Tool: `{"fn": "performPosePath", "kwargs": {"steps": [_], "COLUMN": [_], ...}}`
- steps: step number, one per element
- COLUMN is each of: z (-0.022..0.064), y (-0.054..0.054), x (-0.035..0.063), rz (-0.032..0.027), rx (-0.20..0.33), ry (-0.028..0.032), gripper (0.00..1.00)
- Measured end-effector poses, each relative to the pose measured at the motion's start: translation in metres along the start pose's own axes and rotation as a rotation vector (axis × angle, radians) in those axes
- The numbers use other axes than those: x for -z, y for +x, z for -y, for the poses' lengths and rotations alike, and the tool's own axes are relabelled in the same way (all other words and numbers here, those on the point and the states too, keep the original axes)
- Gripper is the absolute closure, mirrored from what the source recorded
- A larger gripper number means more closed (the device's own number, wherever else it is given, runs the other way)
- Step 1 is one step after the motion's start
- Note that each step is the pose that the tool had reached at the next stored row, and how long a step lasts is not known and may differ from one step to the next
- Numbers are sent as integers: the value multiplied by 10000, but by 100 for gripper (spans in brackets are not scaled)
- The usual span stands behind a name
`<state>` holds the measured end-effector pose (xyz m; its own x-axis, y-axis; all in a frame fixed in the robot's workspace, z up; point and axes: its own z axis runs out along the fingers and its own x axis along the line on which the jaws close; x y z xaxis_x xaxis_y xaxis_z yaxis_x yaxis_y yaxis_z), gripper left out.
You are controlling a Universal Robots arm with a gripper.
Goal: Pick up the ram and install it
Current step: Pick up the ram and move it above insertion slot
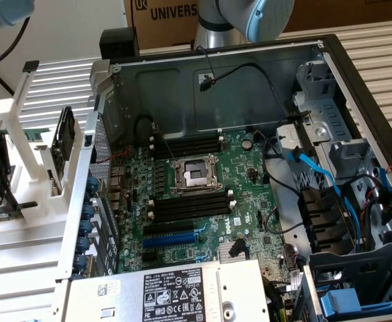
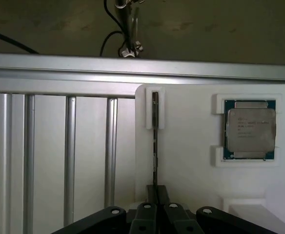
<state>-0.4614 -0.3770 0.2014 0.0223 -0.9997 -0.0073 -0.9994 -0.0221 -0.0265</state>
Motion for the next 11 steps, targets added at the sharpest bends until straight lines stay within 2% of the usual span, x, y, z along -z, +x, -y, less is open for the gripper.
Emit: {"fn": "performPosePath", "kwargs": {"steps": [5, 11], "z": [-2, 2], "y": [6, 14], "x": [40, 220], "rz": [1, -1], "rx": [-5, -53], "ry": [1, 1], "gripper": [88, 88]}}
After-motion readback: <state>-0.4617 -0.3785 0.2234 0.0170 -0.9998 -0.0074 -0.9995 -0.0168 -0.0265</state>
